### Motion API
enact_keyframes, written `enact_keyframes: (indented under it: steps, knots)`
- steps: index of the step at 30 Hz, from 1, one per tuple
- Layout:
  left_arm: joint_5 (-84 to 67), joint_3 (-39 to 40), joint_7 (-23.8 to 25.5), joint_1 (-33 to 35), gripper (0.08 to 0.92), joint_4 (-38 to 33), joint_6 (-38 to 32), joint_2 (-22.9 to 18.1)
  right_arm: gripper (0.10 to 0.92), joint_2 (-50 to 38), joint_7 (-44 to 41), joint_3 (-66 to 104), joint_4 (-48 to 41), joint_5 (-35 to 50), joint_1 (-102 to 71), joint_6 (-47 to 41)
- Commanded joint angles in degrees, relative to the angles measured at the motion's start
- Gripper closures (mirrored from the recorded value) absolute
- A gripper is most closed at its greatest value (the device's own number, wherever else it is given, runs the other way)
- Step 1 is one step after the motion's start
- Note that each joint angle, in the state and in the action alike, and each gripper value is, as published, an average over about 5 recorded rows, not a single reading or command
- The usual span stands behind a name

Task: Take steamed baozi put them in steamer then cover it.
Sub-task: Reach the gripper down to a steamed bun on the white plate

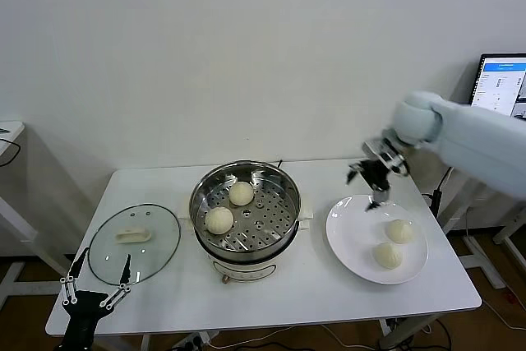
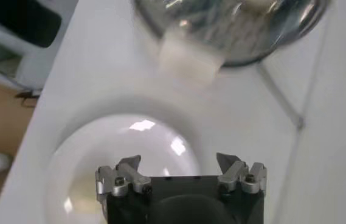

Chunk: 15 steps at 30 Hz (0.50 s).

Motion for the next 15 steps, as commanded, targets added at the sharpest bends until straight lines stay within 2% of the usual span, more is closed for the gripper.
enact_keyframes:
  steps: [1,15]
  knots:
    - [0.1,-0.3,0.1,0.2,0.177,0.1,-0.1,-0.1,0.203,-8.1,0.4,2.5,-2.0,-9.1,-14.0,4.5]
    - [-0.1,-1.9,0.1,-0.4,0.177,0.9,-0.1,-0.4,0.203,-5.8,4.4,5.9,-3.7,-11.8,-19.8,3.0]
